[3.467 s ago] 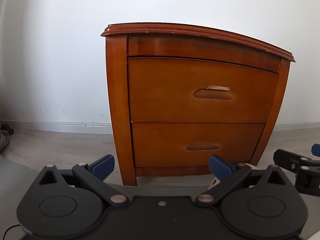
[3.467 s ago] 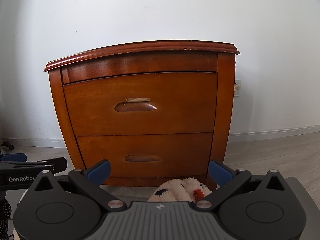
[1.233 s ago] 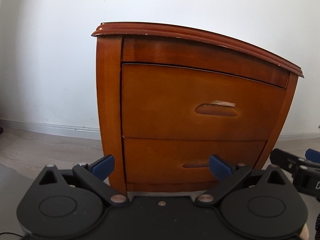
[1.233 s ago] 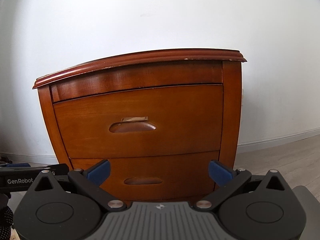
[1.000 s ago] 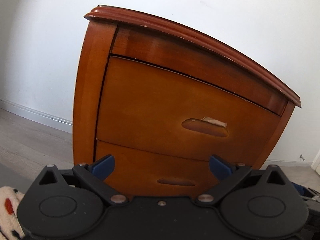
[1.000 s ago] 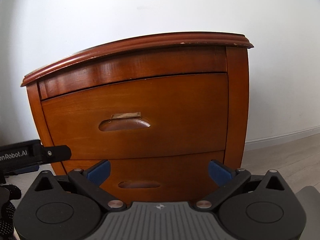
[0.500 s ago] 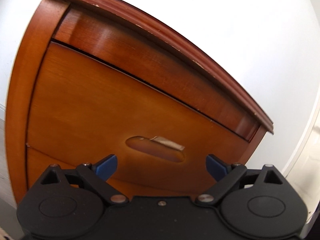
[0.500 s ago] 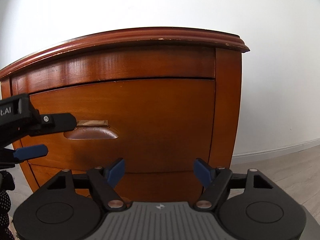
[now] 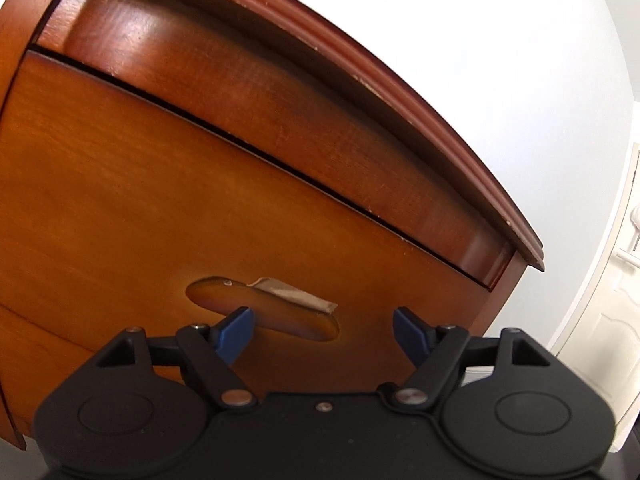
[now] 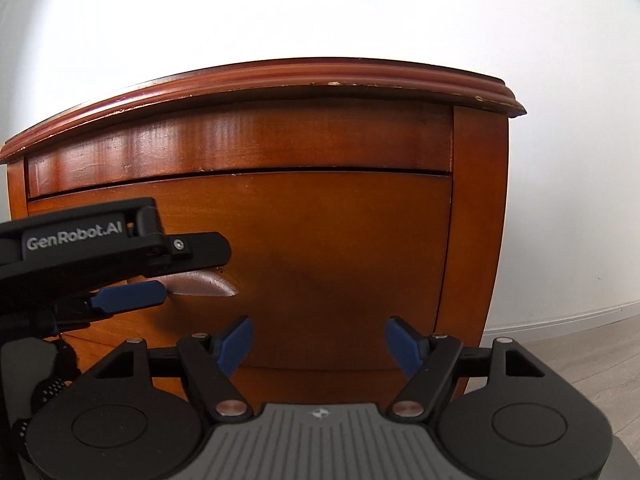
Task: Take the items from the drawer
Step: 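Move the left tool to the top drawer's recessed handle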
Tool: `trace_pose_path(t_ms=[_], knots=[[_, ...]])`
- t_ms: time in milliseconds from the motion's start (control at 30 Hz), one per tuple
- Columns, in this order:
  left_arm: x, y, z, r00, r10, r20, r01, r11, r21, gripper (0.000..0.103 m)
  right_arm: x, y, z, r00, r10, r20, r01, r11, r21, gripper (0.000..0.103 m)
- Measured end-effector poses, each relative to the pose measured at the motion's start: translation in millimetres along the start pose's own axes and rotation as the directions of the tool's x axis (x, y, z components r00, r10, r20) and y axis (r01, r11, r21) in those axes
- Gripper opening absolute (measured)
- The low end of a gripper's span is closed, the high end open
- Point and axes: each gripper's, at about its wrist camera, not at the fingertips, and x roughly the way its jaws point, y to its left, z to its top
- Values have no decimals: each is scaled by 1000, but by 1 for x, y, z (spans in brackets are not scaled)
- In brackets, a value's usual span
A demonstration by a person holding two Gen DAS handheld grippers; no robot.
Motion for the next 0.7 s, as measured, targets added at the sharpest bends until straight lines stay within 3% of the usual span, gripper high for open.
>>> trace_pose_path(t_ms=[167, 700], knots=[[6, -4, -1, 999, -16, 29, 16, 1000, 17, 79, 1, -3, -3, 1000, -10, -4, 10, 1000, 5, 96], [20, -8, -6, 988, -119, 97, 124, 992, -40, 91, -2, -15, -18, 999, -41, -32, 42, 998, 43, 103]])
